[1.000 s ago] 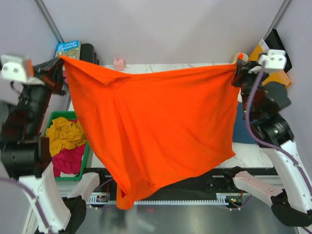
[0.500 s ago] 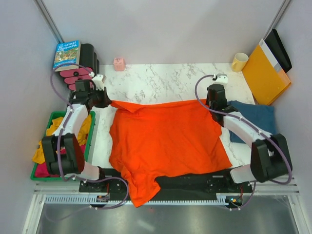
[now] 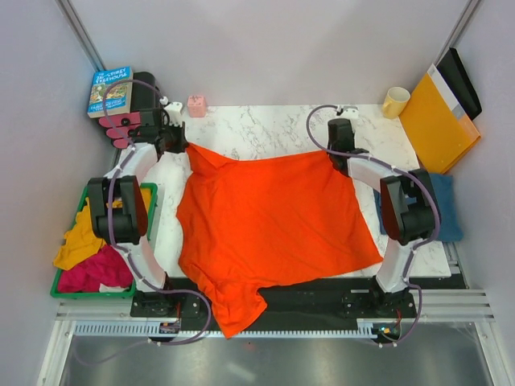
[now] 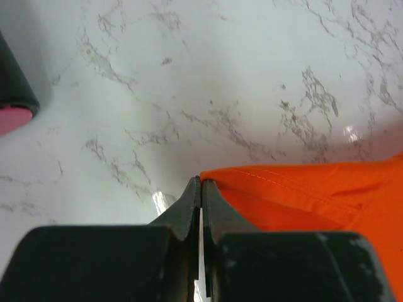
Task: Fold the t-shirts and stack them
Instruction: Flatten out the tshirt, then fold the flattened tshirt in 1/3 of the way
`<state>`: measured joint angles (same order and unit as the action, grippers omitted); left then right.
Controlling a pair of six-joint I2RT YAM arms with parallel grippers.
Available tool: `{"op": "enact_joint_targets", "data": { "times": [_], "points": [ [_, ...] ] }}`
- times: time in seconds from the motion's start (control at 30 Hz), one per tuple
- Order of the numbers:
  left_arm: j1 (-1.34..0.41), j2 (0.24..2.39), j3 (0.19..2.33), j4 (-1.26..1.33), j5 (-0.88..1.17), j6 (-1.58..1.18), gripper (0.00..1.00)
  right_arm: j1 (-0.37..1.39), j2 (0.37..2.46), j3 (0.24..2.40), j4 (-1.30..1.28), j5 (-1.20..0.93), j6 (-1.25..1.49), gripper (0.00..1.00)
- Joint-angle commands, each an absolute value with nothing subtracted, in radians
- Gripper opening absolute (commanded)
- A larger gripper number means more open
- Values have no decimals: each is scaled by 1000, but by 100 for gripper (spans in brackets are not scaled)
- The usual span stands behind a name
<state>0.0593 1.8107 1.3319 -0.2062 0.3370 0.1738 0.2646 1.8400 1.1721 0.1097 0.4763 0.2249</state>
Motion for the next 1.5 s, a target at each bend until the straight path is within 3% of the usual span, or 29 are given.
{"op": "enact_joint_targets", "data": {
  "times": [0.0, 0.33, 0.8, 1.2, 1.47],
  "points": [
    [18, 1934, 1505, -190, 256, 215, 2, 233, 1965, 1360, 78, 492, 236, 0],
    [-37, 2204, 1942, -310, 169, 206, 2, 192, 2195, 1704, -57, 465, 242, 0],
    [-101, 2398, 2261, -400, 77, 259, 2, 127, 2261, 1726, -115, 439, 321, 0],
    [-138, 2257, 2237, -407, 95, 221, 2, 123, 2122, 1660, -72, 411, 336, 0],
    [-144, 2063, 2042, -408, 104, 199, 2, 123, 1972, 1530, -42, 413, 351, 0]
  ]
}}
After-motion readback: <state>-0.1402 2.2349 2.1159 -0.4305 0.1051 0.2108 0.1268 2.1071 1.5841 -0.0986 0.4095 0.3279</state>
